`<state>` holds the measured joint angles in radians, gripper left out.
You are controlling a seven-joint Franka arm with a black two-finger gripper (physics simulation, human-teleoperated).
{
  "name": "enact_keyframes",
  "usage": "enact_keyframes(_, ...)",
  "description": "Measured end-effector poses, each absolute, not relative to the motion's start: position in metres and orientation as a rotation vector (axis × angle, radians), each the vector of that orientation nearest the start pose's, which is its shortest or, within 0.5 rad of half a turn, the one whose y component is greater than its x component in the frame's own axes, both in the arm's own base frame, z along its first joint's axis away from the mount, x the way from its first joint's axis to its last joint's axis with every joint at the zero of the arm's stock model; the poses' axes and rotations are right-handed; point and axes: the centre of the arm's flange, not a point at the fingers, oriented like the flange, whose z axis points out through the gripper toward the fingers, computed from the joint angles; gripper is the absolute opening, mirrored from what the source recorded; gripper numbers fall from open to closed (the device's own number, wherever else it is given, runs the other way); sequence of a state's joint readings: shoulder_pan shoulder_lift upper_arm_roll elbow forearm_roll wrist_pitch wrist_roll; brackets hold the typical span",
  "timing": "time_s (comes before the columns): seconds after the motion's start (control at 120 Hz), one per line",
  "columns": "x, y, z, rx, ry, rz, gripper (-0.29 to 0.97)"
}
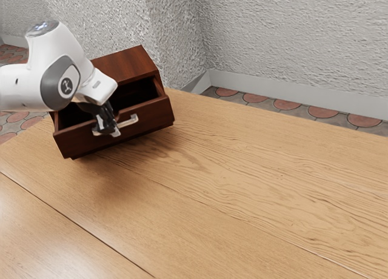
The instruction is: Pull the drawer handle with one arm to open the drawer
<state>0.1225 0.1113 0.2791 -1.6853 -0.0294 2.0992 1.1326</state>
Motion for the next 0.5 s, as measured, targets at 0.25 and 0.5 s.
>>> enact_keyframes(0.25,0.568,0.221,0.565,-2.708,1.048,-0.328,0.02)
enact_keyframes(0.5,0.532,0.191,0.659,-2.617,1.069,-0.444,0.32)
